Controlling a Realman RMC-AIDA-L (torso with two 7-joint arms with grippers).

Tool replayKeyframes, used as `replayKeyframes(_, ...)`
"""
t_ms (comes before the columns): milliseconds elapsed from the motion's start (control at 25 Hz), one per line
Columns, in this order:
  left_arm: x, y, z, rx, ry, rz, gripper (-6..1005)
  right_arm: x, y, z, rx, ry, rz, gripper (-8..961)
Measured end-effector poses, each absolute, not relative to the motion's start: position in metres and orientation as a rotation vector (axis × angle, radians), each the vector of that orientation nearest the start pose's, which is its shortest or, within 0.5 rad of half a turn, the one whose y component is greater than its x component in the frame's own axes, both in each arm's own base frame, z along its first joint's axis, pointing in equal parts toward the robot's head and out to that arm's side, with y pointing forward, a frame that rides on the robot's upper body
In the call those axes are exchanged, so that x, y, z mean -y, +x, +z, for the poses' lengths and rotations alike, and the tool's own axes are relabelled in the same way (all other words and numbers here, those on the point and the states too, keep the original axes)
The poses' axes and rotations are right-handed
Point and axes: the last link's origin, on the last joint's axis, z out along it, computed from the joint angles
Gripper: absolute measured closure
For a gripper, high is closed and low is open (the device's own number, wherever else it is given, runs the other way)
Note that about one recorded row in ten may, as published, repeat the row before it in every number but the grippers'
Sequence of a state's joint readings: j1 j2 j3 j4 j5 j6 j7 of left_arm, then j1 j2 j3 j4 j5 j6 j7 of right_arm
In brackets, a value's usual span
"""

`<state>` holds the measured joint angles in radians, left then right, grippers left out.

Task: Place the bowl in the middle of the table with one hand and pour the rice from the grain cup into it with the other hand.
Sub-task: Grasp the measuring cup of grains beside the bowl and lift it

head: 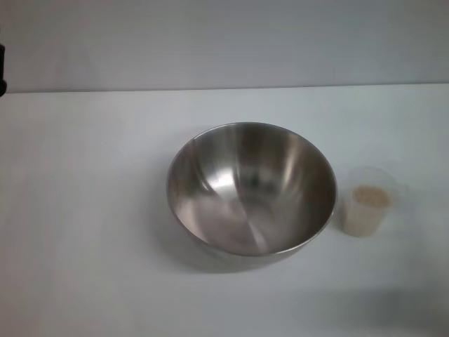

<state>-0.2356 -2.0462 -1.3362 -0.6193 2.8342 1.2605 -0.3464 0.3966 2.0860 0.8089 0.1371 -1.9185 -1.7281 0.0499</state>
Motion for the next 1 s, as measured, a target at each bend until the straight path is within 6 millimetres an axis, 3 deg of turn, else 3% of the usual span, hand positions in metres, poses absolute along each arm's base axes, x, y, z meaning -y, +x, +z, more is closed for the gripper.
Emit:
replayKeyframes(440, -0.33, -0.293, 0.054, 0.474, -1.41, -1.072, 384, -0.24, 0.321, 0.029, -0.244, -1.176, 0.839, 385)
replayKeyframes(760, -0.336, -0.297, 0.052, 0.493, -1.422, -1.036, 305, -0.217, 0.325, 0.002, -0.375, -1.251, 0.82, 386)
replayKeyframes(1000, -0.336, -0.301, 0.054, 0.499, -1.411, -1.026, 311, -0.207, 0.326, -0.013, -0.426, -1.297, 0.77, 385)
